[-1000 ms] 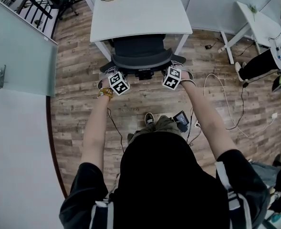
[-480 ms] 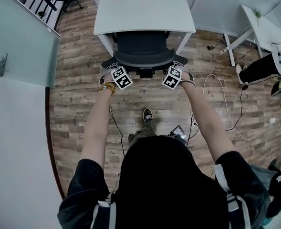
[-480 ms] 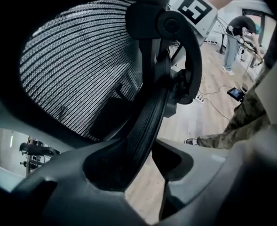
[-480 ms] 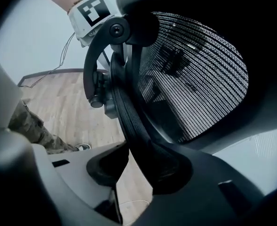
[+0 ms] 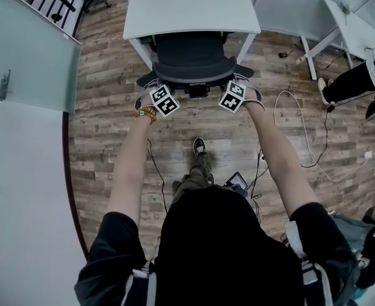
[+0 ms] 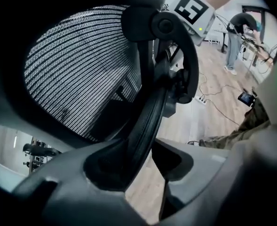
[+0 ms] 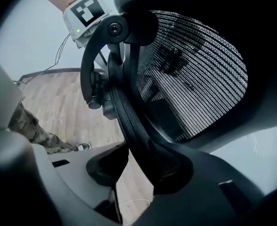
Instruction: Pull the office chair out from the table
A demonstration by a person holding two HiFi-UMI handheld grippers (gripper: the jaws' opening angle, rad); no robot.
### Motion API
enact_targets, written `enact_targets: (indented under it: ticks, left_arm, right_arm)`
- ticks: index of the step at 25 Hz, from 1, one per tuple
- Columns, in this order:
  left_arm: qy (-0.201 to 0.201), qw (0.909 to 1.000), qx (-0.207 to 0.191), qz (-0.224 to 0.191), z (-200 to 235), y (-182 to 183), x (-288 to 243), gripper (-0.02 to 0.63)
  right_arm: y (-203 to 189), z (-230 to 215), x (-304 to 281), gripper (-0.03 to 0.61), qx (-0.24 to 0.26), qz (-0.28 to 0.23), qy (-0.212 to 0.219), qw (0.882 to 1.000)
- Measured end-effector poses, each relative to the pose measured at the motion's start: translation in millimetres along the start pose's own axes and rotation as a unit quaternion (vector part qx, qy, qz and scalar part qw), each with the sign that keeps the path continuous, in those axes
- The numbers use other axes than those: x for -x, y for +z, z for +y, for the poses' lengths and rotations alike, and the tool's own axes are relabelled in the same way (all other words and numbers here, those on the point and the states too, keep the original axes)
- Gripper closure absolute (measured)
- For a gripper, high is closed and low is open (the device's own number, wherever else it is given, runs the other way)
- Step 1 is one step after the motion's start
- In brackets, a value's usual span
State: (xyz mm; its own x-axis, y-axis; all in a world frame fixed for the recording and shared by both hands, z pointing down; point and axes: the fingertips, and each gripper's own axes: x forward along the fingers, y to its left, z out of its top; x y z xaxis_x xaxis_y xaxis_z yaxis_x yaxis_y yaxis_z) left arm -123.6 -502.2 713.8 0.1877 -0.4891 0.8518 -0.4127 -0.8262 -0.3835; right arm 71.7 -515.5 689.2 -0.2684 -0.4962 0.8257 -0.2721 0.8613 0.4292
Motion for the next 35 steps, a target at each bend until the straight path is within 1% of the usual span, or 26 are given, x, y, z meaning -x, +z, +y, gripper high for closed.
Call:
enact_targets:
  ticks: [4,8,11,15,18,23,27,35]
  left_arm:
    - [0.007,0.9999,-0.007,-0.003,-12,4,3,0.43]
    - [0.011,0.9999,-0.008,0.006,-23,9,4,0.43]
    - [0.01,0.9998,-0.012,0.009,-31,12,6,0.43]
    - [0.012,0.9994,-0.019,0.028,-38,10,6,0.43]
    - [0.014,0.9989,-0.025,0.037,-46,10,7,0.431]
    - [0.021,0.9986,-0.031,0.036,-62,15,9,0.435]
    - [0.023,0.9983,-0.034,0.043,-67,13,13,0.439]
    - [0.034,0.9976,-0.043,0.043,-89,9,26,0.442]
  right_arm:
    - [-10,7,7,0.448,0.002,0.001,-0.005,1.0]
    - [-22,13,11,0.445,-0.002,0.006,-0.005,1.0]
    - [-30,16,13,0.443,-0.002,0.009,-0.013,1.0]
    - [-29,24,22,0.44,-0.007,0.002,-0.011,1.0]
    - [-35,32,25,0.44,-0.01,0.002,-0.011,1.0]
    - [-46,39,32,0.439,-0.01,-0.001,-0.017,1.0]
    - [-47,42,36,0.439,-0.009,-0.001,-0.021,1.0]
    - [-52,64,49,0.437,-0.006,-0.01,-0.023,1.0]
